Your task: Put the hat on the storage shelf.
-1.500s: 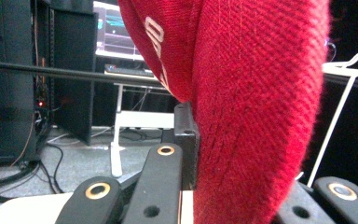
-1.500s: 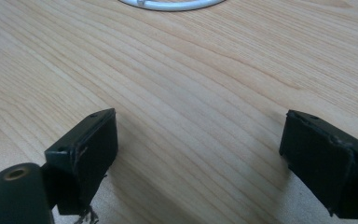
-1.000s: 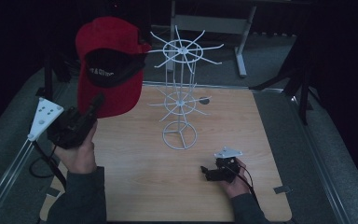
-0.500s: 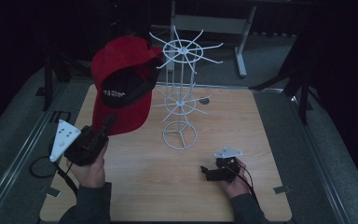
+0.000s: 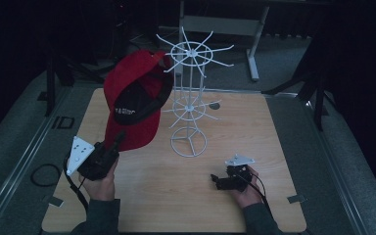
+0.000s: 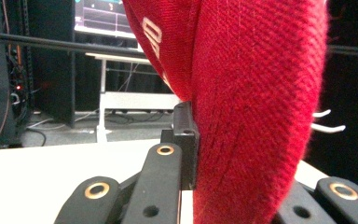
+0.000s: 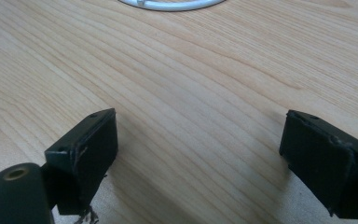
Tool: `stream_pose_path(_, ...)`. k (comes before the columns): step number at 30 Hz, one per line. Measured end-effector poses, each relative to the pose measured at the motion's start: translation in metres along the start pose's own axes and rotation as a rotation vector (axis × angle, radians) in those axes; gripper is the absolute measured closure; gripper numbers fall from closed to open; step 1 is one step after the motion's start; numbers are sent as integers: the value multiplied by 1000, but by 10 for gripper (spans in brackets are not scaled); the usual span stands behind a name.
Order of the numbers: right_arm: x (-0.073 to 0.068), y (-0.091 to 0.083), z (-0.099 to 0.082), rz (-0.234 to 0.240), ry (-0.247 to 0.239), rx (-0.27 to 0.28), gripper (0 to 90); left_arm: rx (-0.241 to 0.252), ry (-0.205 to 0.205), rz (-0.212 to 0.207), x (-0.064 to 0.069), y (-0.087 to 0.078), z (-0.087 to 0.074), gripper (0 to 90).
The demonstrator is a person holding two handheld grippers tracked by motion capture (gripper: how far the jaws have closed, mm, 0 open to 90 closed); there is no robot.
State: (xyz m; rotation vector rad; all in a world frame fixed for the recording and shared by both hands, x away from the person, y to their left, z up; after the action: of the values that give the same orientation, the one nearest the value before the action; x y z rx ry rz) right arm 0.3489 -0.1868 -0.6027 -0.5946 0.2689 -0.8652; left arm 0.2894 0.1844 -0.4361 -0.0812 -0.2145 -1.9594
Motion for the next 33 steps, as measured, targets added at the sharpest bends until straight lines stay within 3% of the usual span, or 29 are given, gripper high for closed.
stream_pose_path(10,0,0,0,-1,-1,1,112,-104,10,8,-6,4,-14,844)
stream_pose_path(28,0,0,0,0,-1,2,112,-173,25,5,-6,9,-25,816)
stream_pose_path(33,0,0,0,-1,0,1,112,-174,13,-10,-5,10,-25,712)
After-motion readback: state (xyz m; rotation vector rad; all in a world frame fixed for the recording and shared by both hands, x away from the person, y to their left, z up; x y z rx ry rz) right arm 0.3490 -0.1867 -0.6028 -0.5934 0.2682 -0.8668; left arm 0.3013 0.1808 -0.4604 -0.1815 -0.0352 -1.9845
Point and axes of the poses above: each handheld gripper's, and its own axes: y roughly forward along the jaws, z roughly out of its top, x roughly to its right, the point moved 5 cm from there along y, roughly forward along the jaws, and after that the axes turned 8 degrees about x, right-handed, at the moved point
